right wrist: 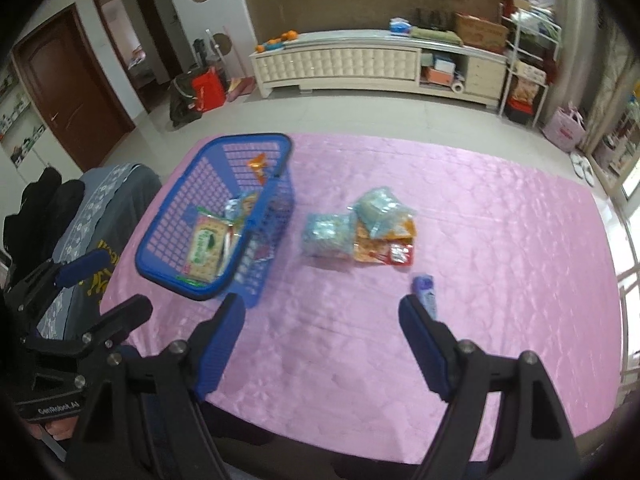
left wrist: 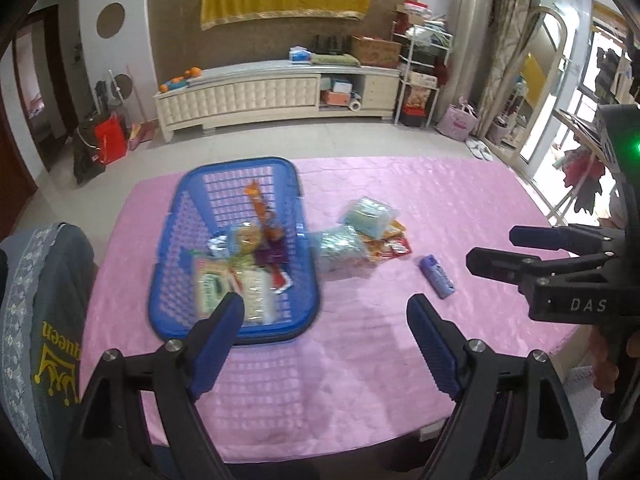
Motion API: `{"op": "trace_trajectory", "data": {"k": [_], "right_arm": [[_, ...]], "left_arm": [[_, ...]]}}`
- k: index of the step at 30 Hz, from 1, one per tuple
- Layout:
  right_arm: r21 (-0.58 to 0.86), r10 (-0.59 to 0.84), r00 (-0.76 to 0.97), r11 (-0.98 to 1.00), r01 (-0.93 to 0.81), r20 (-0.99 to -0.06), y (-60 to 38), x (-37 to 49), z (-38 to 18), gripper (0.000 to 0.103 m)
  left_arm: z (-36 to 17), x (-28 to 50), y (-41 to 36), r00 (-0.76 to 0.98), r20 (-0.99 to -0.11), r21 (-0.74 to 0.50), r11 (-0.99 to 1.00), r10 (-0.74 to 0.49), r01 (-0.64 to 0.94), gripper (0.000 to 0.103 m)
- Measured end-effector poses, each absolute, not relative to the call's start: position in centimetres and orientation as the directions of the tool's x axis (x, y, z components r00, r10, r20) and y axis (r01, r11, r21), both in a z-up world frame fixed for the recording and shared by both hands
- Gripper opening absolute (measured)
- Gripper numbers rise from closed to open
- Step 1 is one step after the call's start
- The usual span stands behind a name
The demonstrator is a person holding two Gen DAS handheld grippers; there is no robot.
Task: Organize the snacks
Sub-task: 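Move both open tools over the blue striped bags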
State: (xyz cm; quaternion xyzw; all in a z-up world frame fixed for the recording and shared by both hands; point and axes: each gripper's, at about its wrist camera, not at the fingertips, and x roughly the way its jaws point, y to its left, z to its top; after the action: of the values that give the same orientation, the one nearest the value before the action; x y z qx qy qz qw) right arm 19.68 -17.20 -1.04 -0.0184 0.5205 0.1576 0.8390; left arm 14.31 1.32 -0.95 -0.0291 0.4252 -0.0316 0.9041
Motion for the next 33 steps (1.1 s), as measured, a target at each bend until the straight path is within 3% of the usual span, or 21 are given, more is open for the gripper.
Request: {"op": "trace_trajectory", "data": {"k": [17, 33], "right_arm": [[0.183, 0.227, 0.368, 0.972, -0.15, -0.902, -26.0, 23.4, -4.5, 0.083], [0.261, 0.263, 0.289, 0.964, -0.047, -0.92, -29.0, 29.0, -10.9, 0.083]], "left_arm": [[-5.6, 22.3, -6.2, 0.485, -0.859, -0.163, 0.986, -0.162, 0.041, 0.082], [-11.0, 30.6, -9.0, 0.407, -0.914, 0.014, 1.0, 0.01, 0.007, 0.082]]}}
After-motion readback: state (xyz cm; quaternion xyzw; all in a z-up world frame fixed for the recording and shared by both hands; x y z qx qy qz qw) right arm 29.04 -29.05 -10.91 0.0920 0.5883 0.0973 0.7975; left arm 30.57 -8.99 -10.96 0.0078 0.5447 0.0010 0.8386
